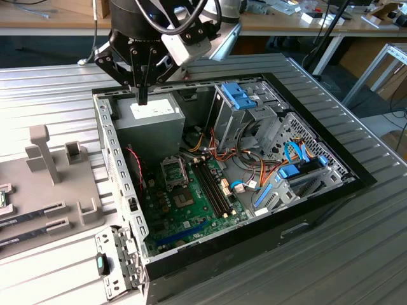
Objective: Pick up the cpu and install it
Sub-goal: 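Reach for the cpu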
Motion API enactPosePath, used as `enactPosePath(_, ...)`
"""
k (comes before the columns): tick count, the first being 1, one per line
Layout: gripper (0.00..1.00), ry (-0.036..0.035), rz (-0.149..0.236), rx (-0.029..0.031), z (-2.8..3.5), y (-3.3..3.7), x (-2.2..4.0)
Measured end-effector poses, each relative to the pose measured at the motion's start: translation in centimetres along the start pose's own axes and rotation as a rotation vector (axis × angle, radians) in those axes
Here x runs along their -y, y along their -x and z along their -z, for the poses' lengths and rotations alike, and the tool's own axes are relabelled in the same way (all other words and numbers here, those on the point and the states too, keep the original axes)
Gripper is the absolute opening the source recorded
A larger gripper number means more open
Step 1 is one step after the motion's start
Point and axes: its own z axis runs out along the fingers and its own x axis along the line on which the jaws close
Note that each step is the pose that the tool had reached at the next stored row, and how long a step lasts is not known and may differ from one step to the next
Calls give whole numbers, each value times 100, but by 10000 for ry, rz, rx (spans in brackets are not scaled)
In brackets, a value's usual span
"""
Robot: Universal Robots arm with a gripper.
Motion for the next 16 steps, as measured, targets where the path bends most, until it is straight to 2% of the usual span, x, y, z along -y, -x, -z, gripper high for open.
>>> enactPosePath(16, 11, 0, 0, 0, 1, -47, 4)
